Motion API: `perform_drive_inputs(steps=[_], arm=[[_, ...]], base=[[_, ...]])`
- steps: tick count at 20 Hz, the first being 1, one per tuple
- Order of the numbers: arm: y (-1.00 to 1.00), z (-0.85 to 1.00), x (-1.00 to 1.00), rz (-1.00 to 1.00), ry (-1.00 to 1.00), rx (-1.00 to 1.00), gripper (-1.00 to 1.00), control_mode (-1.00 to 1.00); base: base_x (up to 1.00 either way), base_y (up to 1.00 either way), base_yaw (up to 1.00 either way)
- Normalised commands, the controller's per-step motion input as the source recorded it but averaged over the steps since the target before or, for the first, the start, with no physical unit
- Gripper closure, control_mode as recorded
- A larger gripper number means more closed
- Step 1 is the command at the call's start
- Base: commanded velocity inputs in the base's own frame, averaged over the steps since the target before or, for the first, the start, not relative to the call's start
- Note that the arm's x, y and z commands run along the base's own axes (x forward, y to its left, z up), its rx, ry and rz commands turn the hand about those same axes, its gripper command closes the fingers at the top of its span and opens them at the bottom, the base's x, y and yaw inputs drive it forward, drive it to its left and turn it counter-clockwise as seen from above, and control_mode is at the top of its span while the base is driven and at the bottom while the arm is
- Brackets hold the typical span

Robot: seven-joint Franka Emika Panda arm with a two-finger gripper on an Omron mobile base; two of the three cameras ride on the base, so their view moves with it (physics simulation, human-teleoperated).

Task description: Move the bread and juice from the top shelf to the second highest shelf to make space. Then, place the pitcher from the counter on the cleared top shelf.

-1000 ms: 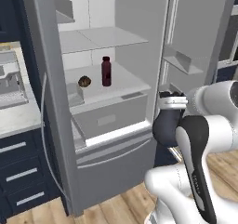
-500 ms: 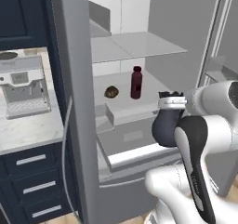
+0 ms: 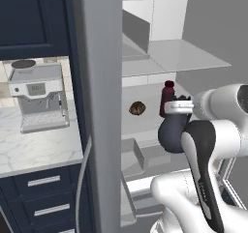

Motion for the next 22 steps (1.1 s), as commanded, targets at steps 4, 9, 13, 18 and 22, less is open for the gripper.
perform_drive_inputs(steps=[4,9,13,18,22], arm=[[0.0,0.0,0.0,0.0,0.0,0.0,1.0,1.0],[0.0,-0.01,-0.14,0.0,-0.35,-0.01,1.0,-1.0],[-0.06,0.06,-0.1,0.0,-0.36,-0.03,1.0,-1.0],[-0.14,0.26,0.0,0.0,-0.33,0.0,1.0,-1.0],[-0.19,0.39,0.0,0.0,-0.27,0.0,1.0,-1.0]], base=[[0.16,0.0,0.02],[0.0,0.0,0.0],[0.0,0.0,0.0],[0.0,0.0,0.0],[0.0,0.0,0.0]])
